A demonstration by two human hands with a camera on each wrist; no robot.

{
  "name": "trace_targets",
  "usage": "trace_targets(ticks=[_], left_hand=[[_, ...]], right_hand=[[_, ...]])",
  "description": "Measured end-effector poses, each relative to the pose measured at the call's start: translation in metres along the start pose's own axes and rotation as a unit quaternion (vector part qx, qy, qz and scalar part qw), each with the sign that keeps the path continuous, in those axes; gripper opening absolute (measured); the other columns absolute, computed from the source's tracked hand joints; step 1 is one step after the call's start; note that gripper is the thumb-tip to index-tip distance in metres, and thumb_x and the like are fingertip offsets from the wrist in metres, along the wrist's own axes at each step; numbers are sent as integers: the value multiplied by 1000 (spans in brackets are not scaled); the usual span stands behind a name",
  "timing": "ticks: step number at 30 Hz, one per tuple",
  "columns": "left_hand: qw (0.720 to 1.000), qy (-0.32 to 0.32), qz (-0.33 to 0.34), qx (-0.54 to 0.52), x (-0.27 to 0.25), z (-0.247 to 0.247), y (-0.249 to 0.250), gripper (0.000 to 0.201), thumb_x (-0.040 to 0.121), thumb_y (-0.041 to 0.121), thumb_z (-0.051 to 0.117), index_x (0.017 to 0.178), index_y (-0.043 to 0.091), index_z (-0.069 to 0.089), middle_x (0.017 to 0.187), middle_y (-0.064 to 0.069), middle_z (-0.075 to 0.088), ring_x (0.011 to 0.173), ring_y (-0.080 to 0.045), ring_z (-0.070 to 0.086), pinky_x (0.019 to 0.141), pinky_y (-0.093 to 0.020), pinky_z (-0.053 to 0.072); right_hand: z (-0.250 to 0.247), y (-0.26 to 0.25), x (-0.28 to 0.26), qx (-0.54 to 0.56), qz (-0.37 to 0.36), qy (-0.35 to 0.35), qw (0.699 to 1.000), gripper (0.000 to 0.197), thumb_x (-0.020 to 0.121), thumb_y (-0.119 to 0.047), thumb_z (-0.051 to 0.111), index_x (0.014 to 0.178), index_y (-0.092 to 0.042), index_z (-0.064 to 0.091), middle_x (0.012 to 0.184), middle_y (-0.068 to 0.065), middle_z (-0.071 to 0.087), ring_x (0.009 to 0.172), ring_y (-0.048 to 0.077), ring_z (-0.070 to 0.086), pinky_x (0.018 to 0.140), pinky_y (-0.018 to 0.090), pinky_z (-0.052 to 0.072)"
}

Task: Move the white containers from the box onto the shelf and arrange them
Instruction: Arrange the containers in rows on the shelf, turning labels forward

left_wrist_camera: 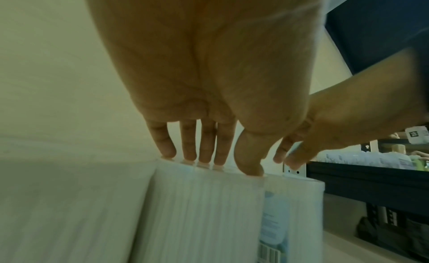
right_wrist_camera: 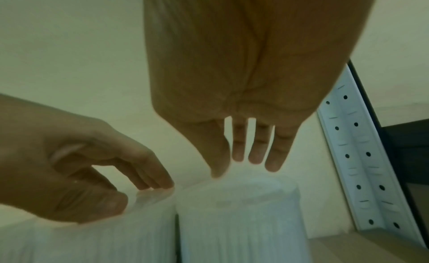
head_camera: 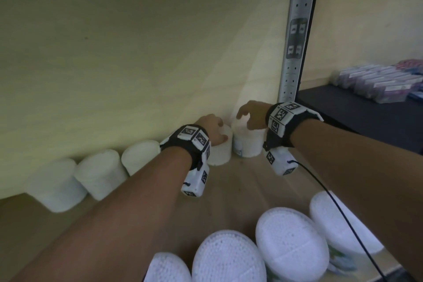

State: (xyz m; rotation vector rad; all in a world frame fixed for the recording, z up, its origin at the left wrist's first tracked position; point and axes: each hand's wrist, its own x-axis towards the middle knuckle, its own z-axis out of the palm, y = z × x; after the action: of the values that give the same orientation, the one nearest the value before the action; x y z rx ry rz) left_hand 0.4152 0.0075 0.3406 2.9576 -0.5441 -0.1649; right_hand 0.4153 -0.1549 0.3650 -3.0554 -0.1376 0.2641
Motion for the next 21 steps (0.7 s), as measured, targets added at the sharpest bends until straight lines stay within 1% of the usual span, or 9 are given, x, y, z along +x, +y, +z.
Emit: trace_targets(ticks=[1, 2, 4, 6, 8, 12, 16, 19, 21], left_hand=[[1000, 2, -1, -1, 0, 0, 0, 59, 92, 38, 56, 142, 11, 41, 146, -10, 40, 132, -28, 43, 108, -35, 37], [1000, 3, 0, -1, 0, 0, 0, 58, 92, 38, 56, 142, 12, 41, 146, -9, 40, 132, -28, 43, 108, -35, 37], [1000, 2, 2, -1, 0, 0, 0, 58, 92, 37, 56, 142, 11, 41, 146, -10, 40, 133, -28, 42, 107, -35, 37], [1000, 2, 3, 0, 0, 1, 1, 58, 92, 36, 56, 142, 11, 41, 145, -10, 40, 132, -28, 42, 106, -34, 36], [1000, 1, 4, 1, 0, 1, 1, 58, 92, 36, 56, 141, 11, 41, 145, -10, 40, 132, -28, 42, 106, -34, 37], [1000, -4, 0, -4, 0, 2, 0, 58, 92, 38, 56, 141, 12, 41, 144, -10, 40, 131, -29, 43, 106, -36, 38], [1000, -1, -5, -10, 0, 4, 0, 58, 91, 38, 56, 141, 13, 41, 145, -9, 40, 132, -28, 42, 108, -37, 39], [1000, -6, -5, -3, -2, 5, 1, 58, 93, 38, 54, 143, 13, 39, 146, -8, 37, 134, -29, 38, 110, -41, 37], [1000, -8, -4, 2, -3, 5, 1, 58, 93, 39, 53, 143, 14, 38, 147, -8, 36, 135, -29, 38, 110, -43, 37]], right_hand=[[1, 0, -1, 3, 12, 26, 1000, 42, 91, -15, 54, 133, -16, 52, 142, 10, 41, 126, 28, 48, 99, 33, 43], [3, 0, 0, 3, 25, 38, 999, 42, 93, -25, 55, 133, -16, 51, 141, 11, 41, 127, 29, 46, 102, 35, 41], [8, 2, -1, -10, 43, 16, 999, 54, 94, -45, 50, 137, -13, 46, 141, 13, 40, 129, 31, 44, 106, 39, 39], [12, 4, 1, -21, 52, -4, 998, 63, 92, -54, 48, 138, -11, 44, 142, 14, 40, 129, 32, 44, 107, 41, 39], [13, 4, 2, -25, 53, -3, 998, 66, 88, -57, 53, 136, -12, 45, 140, 14, 41, 127, 33, 46, 106, 43, 40], [11, 1, 2, -27, 52, -6, 998, 65, 87, -54, 56, 135, -10, 46, 138, 14, 44, 125, 33, 48, 106, 43, 41], [7, -1, -4, -31, 41, -8, 999, 59, 92, -44, 56, 136, -6, 46, 140, 14, 45, 128, 30, 46, 106, 38, 39], [4, -1, -6, -25, 32, -32, 999, 57, 90, -35, 60, 140, -12, 43, 145, 10, 40, 132, 27, 43, 107, 36, 37], [1, -2, -7, -17, 23, -46, 999, 56, 89, -26, 63, 140, -15, 45, 146, 8, 42, 132, 26, 44, 107, 35, 37]])
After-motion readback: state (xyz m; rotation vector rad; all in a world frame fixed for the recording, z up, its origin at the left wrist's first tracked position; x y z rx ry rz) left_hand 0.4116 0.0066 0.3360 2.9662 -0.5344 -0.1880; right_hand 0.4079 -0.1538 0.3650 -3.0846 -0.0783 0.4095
